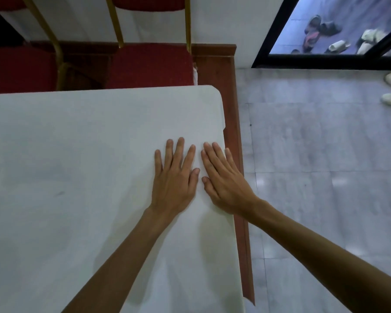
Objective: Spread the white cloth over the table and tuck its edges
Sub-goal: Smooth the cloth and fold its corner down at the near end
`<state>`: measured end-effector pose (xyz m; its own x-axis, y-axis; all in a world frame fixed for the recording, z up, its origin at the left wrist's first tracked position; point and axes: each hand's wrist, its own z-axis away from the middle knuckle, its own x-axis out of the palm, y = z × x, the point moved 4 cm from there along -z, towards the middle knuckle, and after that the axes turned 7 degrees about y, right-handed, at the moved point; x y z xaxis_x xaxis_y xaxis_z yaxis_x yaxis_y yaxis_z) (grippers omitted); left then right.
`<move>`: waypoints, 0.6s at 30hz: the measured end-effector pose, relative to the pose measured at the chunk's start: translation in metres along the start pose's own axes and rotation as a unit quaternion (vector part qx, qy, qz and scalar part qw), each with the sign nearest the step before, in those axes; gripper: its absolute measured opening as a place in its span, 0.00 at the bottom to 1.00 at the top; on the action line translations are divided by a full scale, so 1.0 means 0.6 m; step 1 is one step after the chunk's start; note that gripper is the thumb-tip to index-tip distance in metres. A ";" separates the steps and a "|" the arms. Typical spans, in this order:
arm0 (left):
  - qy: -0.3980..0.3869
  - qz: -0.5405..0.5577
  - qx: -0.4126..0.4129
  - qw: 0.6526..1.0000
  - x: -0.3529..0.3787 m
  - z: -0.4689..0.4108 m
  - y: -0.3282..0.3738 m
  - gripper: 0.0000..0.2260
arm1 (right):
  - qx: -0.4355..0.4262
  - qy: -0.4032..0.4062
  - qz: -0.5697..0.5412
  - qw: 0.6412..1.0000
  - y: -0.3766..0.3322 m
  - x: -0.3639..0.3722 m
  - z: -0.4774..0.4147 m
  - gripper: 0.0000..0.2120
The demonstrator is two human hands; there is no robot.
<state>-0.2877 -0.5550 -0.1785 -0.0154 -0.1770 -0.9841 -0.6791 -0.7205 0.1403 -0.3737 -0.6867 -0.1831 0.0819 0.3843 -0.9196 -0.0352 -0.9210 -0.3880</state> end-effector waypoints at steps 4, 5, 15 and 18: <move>0.001 0.005 0.010 1.000 0.003 -0.068 -0.017 0.27 | 0.006 0.016 -0.006 1.000 0.035 -0.006 -0.069 0.31; -0.001 0.006 0.012 1.000 0.005 -0.082 -0.020 0.27 | 0.013 0.022 -0.012 1.000 0.040 -0.007 -0.083 0.31; 0.006 0.010 0.011 1.000 0.019 -0.209 -0.026 0.27 | 0.033 0.079 -0.114 0.990 0.095 -0.014 -0.200 0.29; 0.005 -0.010 0.008 1.000 0.028 -0.238 -0.021 0.28 | 0.037 0.096 -0.179 0.979 0.118 -0.025 -0.228 0.28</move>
<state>-0.1745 -0.6446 -0.1811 0.0045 -0.1693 -0.9856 -0.6902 -0.7137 0.1194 -0.2414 -0.7663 -0.1880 0.2872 0.6557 -0.6983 -0.0407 -0.7200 -0.6928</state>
